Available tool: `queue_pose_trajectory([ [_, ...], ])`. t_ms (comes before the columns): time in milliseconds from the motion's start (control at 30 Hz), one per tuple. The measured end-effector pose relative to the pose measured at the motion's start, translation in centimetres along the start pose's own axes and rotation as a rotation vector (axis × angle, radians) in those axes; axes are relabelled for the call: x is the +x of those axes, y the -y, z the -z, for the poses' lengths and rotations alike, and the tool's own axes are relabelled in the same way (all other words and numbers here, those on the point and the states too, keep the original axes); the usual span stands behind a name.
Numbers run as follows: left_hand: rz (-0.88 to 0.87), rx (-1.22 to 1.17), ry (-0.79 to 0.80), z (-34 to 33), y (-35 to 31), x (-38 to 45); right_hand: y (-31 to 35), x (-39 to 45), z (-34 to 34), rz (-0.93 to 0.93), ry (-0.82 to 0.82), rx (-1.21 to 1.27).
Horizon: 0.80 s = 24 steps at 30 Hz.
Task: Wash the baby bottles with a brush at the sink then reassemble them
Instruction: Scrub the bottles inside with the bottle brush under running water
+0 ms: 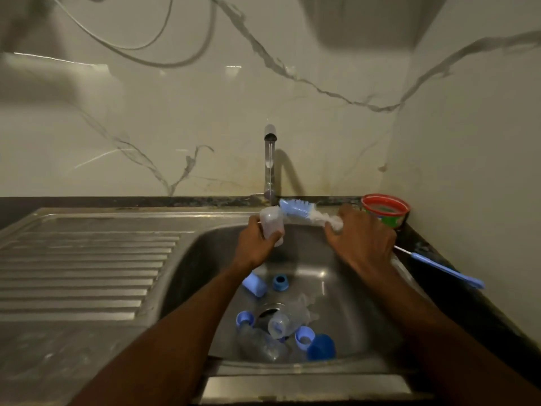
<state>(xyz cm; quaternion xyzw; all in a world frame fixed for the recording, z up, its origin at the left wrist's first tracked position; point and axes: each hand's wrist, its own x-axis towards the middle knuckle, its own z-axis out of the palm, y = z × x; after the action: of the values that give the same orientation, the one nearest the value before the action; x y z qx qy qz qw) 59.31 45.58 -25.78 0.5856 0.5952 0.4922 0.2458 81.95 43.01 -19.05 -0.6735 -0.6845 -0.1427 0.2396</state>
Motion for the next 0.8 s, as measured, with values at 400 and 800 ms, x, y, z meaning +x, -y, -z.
queue_pose_trajectory([
  [400,0.369,-1.245,0.098,1.4,-1.6,0.8,1.0,0.2,-2.1,0.016,-0.016,0.006],
  [800,0.004,-0.241,-0.047,0.3,0.1,0.1,0.7,0.8,-0.1,0.007,-0.052,0.208],
])
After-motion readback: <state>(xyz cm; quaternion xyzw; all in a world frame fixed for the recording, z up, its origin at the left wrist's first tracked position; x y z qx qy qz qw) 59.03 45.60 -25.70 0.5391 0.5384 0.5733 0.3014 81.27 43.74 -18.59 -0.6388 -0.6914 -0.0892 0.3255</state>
